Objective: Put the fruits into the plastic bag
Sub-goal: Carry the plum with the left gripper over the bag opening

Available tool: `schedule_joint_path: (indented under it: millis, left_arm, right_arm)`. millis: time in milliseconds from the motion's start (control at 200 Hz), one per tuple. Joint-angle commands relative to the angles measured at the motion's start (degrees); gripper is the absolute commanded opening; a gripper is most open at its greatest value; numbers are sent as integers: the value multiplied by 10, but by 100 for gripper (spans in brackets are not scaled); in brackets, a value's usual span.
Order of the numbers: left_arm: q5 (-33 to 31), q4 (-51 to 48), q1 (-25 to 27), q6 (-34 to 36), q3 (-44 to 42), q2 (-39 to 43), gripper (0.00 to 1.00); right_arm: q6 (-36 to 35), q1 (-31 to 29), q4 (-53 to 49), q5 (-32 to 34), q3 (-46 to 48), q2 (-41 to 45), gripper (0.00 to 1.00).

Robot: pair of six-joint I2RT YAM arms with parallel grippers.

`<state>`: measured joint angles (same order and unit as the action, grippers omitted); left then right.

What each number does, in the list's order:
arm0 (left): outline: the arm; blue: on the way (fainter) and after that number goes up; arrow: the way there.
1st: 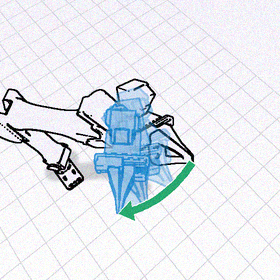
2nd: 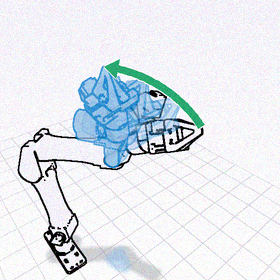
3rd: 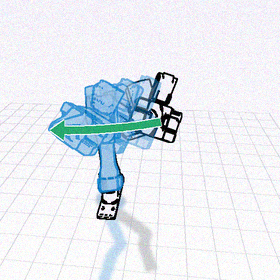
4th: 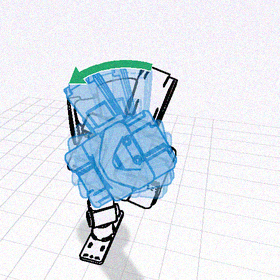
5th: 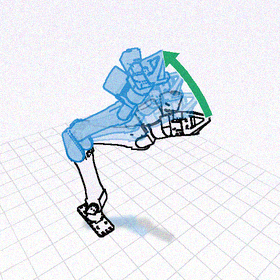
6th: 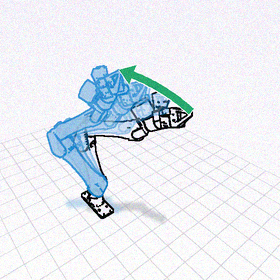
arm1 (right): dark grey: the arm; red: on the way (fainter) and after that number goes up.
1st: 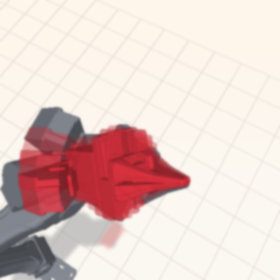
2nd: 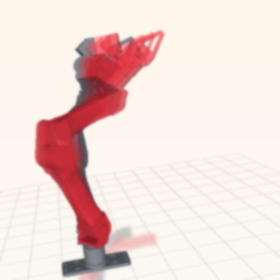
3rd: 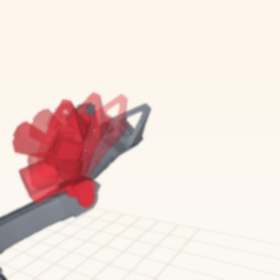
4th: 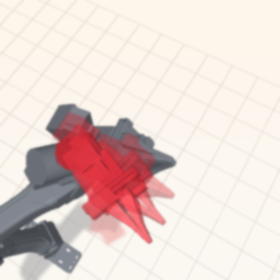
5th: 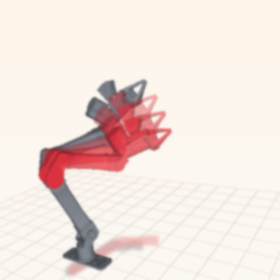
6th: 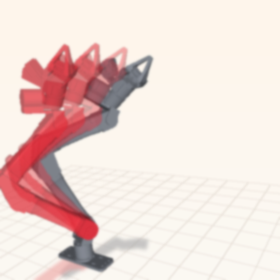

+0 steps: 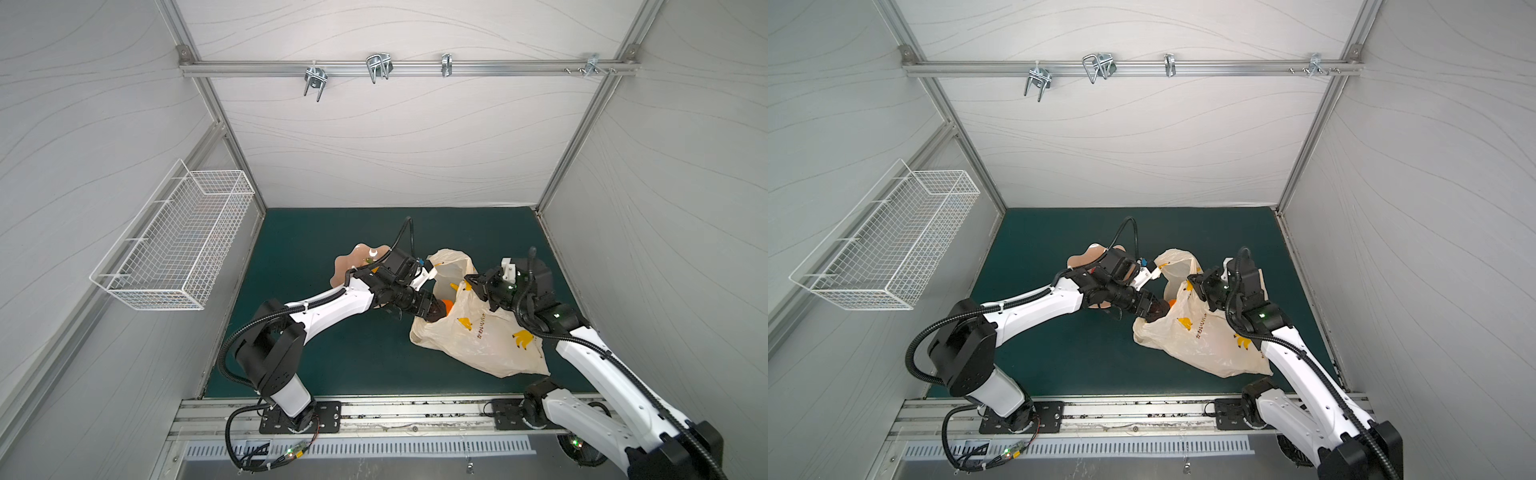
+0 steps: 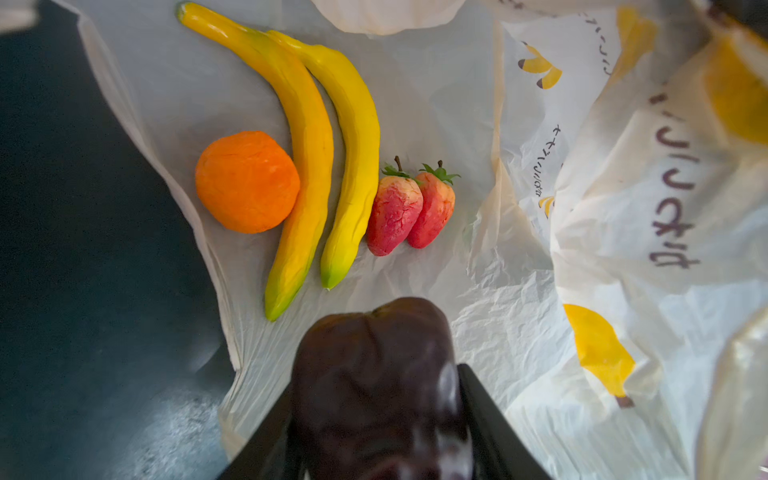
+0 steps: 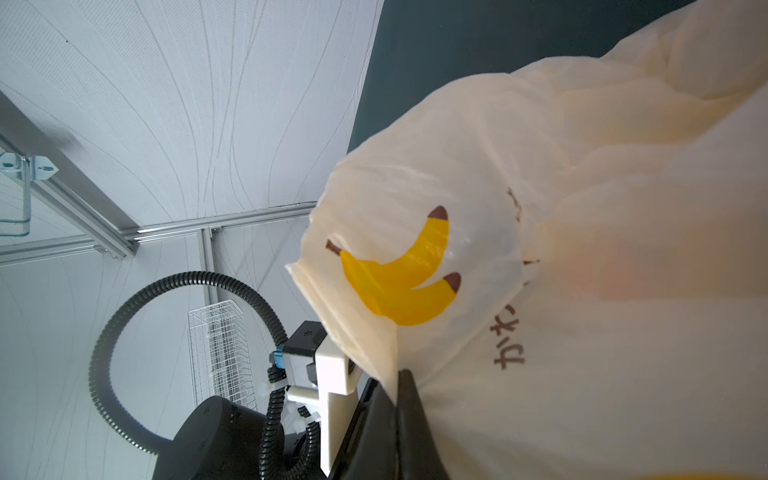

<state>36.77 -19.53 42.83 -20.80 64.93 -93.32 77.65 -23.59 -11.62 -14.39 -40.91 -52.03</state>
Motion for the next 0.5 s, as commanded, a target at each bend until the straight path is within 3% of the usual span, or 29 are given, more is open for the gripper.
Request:
schedule_joint_path:
  millis: [0, 495]
  left_arm:
    - [-13, -10, 16, 21, 39, -23, 32]
    - [-31, -53, 61, 28, 173, -165, 32]
  right_arm:
    - [10, 0, 10, 0, 1, -1, 0]
    - [17, -8, 23, 3, -1, -8, 0]
